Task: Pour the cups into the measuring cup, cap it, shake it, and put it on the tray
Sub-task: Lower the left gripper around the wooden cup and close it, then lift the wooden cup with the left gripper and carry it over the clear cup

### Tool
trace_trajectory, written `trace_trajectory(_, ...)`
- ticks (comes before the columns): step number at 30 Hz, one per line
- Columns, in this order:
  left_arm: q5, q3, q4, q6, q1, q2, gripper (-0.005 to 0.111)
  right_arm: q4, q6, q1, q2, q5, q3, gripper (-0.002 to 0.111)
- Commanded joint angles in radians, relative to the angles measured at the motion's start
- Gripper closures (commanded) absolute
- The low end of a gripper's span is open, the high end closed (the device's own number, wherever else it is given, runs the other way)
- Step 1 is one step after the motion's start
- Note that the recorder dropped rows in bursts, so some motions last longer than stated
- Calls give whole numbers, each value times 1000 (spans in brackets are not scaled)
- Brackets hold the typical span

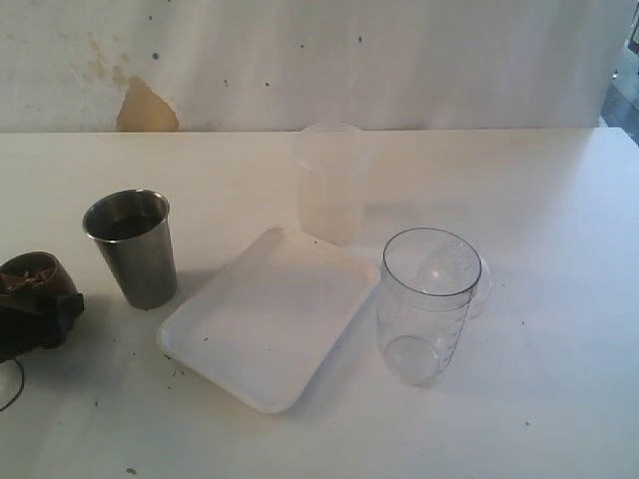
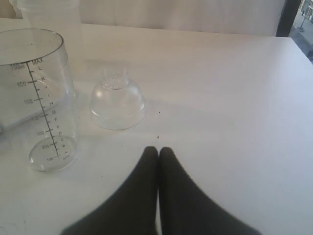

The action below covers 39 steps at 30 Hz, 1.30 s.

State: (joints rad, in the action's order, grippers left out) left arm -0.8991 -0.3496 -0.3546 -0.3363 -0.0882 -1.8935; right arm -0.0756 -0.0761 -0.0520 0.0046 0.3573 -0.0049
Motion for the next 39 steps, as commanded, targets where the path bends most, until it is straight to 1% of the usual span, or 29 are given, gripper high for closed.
trace_trajectory(1, 34, 0, -34, -4, 0, -3, 107, -3, -3, 6, -5, -7, 5, 108)
trace_trajectory(3, 32, 0, -26, -6, 0, 11, 107, -5, -3, 6, -5, -7, 5, 108)
trace_trajectory(5, 32, 0, -7, -6, 0, 66, 107, -5, 4, 6, -5, -7, 5, 108)
trace_trajectory(7, 37, 0, -5, -6, 0, 147, 107, -5, 12, 6, -5, -7, 5, 108)
trace_trajectory(8, 46, 0, -5, -8, 0, 222, 107, -5, 12, 6, -5, -7, 5, 108)
trace_trajectory(11, 140, 0, 80, -52, 0, 362, 107, -5, 12, 6, -5, -7, 5, 108)
trace_trajectory(13, 198, -5, 93, -53, 0, 436, 107, -5, 12, 6, -5, -7, 5, 108)
trace_trajectory(14, 272, -25, 77, -79, 0, 502, 107, -5, 12, 6, -5, -7, 5, 108)
trace_trajectory(15, 325, -41, 47, -113, 2, 526, 107, -5, 12, 6, -5, -7, 5, 108)
trace_trajectory(18, 446, -122, -162, -309, 21, 590, 107, -3, 12, 6, -5, -7, 5, 108)
trace_trajectory(19, 465, -183, -352, -444, 54, 618, 107, -3, 12, 6, -5, -7, 5, 108)
trace_trajectory(20, 465, -208, -404, -519, 68, 626, 107, -3, 12, 6, -5, -7, 5, 108)
trace_trajectory(22, 467, -273, -540, -650, 127, 628, 107, -3, 12, 6, -5, -7, 5, 108)
trace_trajectory(24, 482, -330, -623, -735, 187, 624, 107, -3, 12, 6, -5, -7, 5, 108)
trace_trajectory(25, 490, -357, -647, -755, 222, 618, 107, -3, 12, 6, -5, -7, 5, 108)
trace_trajectory(30, 563, -461, -651, -763, 406, 568, 107, -3, 12, 6, -5, -7, 5, 108)
trace_trajectory(33, 570, -509, -656, -763, 514, 509, 107, -3, 12, 6, -5, -7, 5, 108)
trace_trajectory(36, 577, -564, -658, -757, 602, 434, 107, -3, 12, 6, -5, -7, 5, 108)
trace_trajectory(39, 629, -616, -680, -757, 669, 367, 107, -3, 12, 6, -5, -7, 5, 108)
